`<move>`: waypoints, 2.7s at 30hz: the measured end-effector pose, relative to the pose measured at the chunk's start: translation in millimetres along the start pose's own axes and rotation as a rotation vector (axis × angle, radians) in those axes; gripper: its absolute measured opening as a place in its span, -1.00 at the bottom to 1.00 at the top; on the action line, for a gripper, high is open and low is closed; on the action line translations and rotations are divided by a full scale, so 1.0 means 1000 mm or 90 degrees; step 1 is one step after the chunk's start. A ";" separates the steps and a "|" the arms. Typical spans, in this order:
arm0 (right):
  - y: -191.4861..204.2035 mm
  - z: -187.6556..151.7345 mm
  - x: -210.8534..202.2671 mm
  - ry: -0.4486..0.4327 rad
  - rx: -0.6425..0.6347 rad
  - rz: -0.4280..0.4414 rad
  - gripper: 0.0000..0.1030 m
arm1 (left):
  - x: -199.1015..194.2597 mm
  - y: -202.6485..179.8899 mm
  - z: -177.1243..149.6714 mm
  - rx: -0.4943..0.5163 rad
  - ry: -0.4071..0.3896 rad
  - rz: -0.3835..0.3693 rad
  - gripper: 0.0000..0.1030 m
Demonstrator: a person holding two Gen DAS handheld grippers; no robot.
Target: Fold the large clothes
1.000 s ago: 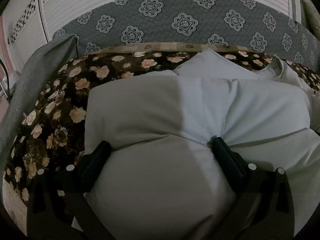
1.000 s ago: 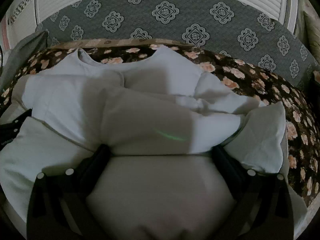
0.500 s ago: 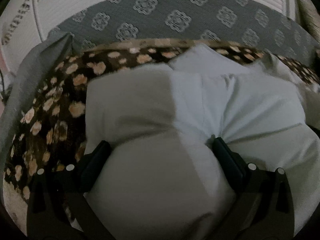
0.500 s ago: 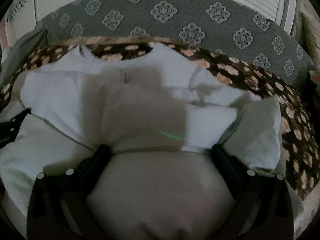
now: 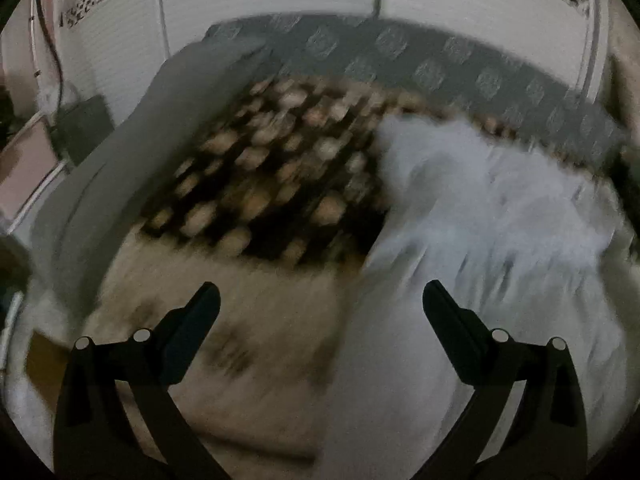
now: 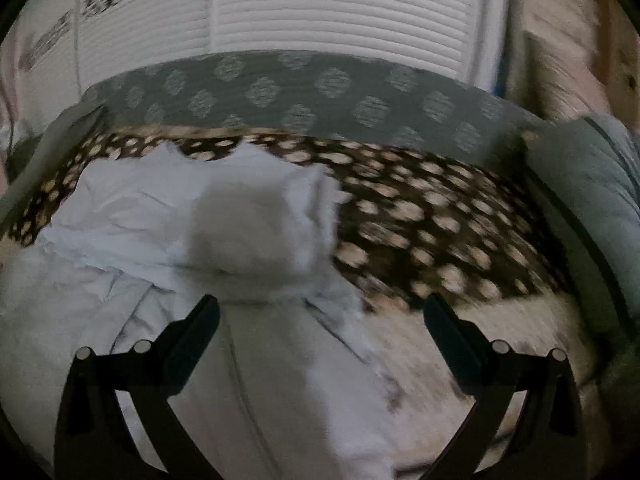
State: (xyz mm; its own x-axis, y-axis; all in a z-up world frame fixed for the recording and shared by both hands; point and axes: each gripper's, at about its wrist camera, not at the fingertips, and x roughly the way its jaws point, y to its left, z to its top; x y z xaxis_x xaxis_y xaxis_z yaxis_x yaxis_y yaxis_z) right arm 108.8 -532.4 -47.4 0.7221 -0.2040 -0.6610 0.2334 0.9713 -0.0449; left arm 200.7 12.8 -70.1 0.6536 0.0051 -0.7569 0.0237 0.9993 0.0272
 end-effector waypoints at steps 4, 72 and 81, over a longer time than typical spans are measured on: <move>-0.017 -0.023 -0.008 0.090 0.051 -0.025 0.97 | -0.002 0.018 -0.029 -0.036 0.110 0.030 0.94; -0.024 -0.052 -0.119 0.110 0.217 0.233 -0.71 | -0.156 0.005 -0.047 -0.034 0.114 -0.298 -0.68; -0.052 -0.043 -0.198 -0.005 0.242 0.301 -0.72 | -0.250 0.028 -0.052 -0.058 0.008 -0.390 -0.68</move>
State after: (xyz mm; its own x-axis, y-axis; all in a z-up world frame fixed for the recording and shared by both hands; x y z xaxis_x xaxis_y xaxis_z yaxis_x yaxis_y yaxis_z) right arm -74.2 -537.2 54.0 0.8088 0.2364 -0.5384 0.1014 0.8459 0.5236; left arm -1.6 41.4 85.9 0.5328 -0.5710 -0.6246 0.3270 0.8197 -0.4703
